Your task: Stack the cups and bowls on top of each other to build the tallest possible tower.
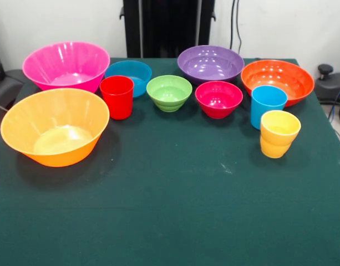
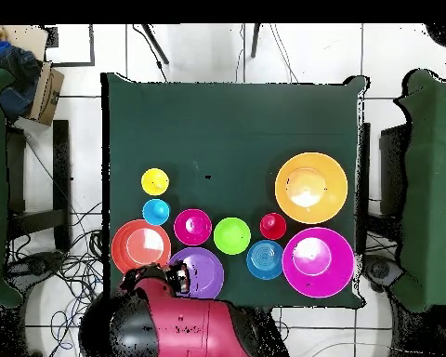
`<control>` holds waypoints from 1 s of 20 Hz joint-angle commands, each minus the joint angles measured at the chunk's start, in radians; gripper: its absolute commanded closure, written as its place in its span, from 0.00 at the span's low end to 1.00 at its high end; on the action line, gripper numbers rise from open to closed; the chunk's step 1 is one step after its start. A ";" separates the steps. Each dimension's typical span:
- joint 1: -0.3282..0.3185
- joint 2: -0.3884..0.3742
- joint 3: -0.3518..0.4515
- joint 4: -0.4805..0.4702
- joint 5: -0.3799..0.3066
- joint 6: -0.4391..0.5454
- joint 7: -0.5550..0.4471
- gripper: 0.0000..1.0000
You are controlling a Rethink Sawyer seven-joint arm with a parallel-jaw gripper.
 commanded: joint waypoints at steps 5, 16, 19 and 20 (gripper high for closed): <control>0.059 -0.145 -0.044 0.185 0.021 0.042 0.118 0.00; -0.008 0.064 0.026 0.065 -0.040 -0.004 0.099 0.00; -0.024 0.072 0.042 0.055 -0.019 0.011 0.065 0.00; -0.027 0.070 0.045 0.053 -0.011 0.023 0.060 0.00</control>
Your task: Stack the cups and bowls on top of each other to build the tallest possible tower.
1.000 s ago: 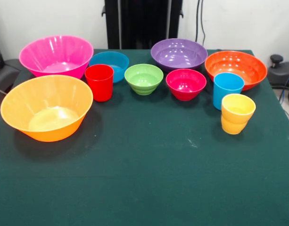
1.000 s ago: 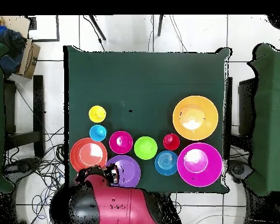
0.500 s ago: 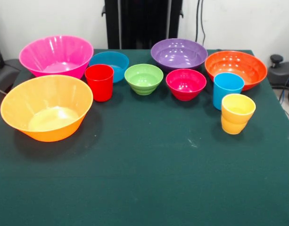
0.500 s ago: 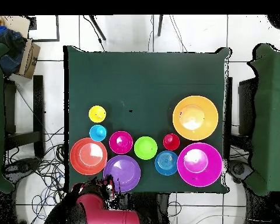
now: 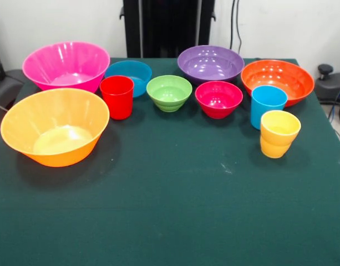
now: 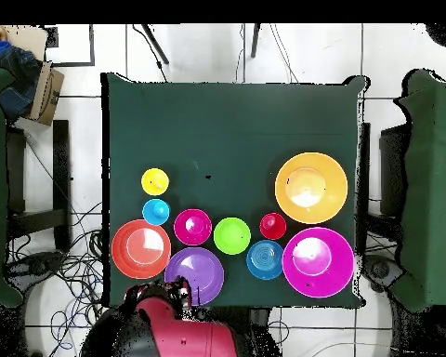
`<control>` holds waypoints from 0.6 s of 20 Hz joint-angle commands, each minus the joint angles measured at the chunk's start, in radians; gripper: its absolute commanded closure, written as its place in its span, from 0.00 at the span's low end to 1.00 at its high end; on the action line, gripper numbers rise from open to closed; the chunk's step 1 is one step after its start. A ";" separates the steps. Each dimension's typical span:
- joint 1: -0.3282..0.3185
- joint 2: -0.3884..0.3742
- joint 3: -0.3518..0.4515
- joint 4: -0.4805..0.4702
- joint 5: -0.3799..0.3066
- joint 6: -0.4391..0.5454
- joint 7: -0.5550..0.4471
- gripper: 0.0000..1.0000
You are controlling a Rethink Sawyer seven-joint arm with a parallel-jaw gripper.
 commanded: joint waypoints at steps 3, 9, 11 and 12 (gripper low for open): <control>-0.015 0.104 0.063 -0.035 -0.026 0.058 0.076 0.00; -0.023 0.112 0.055 0.003 -0.028 -0.012 0.070 0.00; -0.022 0.114 0.053 0.014 -0.036 -0.031 0.073 0.00; -0.021 0.122 0.052 0.025 -0.043 -0.056 0.076 0.00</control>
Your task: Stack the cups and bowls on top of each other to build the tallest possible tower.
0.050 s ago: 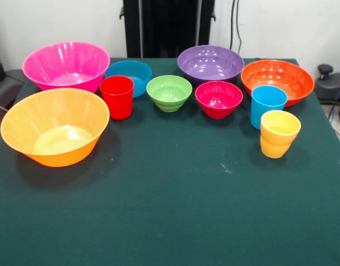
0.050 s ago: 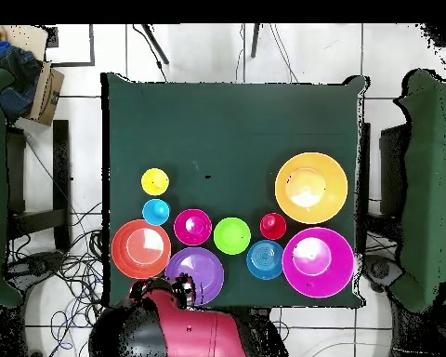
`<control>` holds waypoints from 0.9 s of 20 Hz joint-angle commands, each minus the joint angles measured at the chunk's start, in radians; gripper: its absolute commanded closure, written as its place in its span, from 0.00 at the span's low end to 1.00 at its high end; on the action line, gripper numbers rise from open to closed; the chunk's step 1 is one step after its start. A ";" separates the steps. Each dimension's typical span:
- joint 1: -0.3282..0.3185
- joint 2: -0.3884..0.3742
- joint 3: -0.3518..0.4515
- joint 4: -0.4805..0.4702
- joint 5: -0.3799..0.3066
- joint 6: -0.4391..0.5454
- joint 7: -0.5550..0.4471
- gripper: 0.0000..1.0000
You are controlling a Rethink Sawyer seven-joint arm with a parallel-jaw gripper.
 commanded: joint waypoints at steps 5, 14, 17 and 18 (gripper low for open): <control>-0.024 0.150 0.065 0.104 -0.062 -0.224 0.098 0.00; -0.081 0.339 0.109 0.107 -0.097 -0.466 0.102 0.00; -0.083 0.385 0.104 0.094 -0.118 -0.511 0.110 0.00; -0.086 0.406 0.104 0.090 -0.125 -0.531 0.113 0.00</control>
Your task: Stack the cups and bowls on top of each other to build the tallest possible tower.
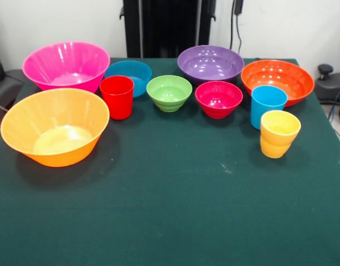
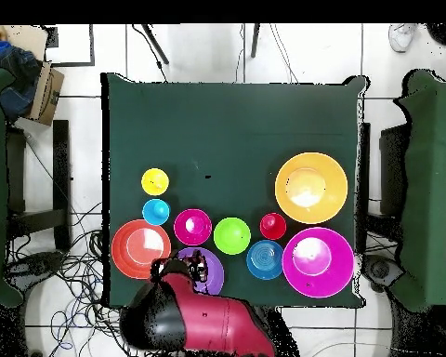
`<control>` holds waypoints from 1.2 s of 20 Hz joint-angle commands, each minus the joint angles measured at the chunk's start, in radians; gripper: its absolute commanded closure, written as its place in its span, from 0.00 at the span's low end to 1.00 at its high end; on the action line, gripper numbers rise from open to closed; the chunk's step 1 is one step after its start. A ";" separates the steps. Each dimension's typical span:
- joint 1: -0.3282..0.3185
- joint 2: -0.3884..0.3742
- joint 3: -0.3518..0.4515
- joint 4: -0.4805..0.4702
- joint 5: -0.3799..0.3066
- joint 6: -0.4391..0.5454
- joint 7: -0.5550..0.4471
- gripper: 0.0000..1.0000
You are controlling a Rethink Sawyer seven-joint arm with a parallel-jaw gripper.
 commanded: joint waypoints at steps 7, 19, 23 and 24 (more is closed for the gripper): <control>-0.021 0.320 0.066 0.002 -0.130 -0.208 0.129 0.00; -0.038 0.333 0.077 -0.013 -0.158 -0.210 0.141 0.00; -0.045 0.313 0.086 -0.007 -0.160 -0.191 0.143 0.00; -0.049 0.313 0.089 -0.006 -0.160 -0.193 0.146 0.00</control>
